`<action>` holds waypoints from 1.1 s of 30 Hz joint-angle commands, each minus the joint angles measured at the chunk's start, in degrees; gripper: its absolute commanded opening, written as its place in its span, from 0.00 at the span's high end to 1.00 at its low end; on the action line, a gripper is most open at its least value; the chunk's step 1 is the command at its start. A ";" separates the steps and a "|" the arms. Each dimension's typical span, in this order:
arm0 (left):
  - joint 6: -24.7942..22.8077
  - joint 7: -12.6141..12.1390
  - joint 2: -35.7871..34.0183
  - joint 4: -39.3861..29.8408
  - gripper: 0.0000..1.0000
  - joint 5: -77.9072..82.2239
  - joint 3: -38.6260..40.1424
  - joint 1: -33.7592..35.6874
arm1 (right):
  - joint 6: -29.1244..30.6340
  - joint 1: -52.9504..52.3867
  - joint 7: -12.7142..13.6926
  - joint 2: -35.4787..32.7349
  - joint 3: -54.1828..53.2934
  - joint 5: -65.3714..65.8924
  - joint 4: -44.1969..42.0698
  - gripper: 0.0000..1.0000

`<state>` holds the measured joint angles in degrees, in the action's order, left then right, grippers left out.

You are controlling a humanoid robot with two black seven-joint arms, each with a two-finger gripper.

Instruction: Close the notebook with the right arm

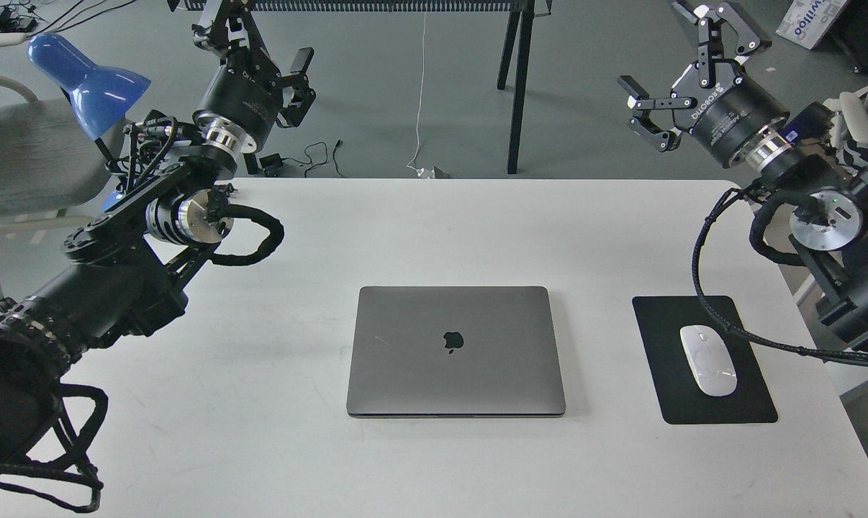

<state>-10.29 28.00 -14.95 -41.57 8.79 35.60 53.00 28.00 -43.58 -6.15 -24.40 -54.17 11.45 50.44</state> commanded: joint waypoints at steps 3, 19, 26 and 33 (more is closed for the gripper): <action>0.00 0.00 0.00 0.00 0.00 0.00 -0.01 0.09 | 0.00 1.30 0.00 0.58 -0.68 -0.11 0.09 0.00; 0.00 0.00 0.00 0.00 0.00 0.00 -0.01 0.00 | 0.00 -2.03 -0.18 3.04 0.02 0.07 -3.67 0.00; 0.00 0.00 0.00 0.00 0.00 0.00 -0.01 0.00 | 0.00 -5.02 -0.09 4.36 0.46 0.15 -7.99 0.00; 0.00 0.00 0.00 -0.09 0.00 0.00 0.08 0.00 | 0.00 -5.02 -0.18 4.45 2.04 0.07 -7.73 0.00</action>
<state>-10.29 28.00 -14.95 -41.64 8.79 35.66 52.99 28.00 -48.58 -6.25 -19.97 -52.88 11.59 42.56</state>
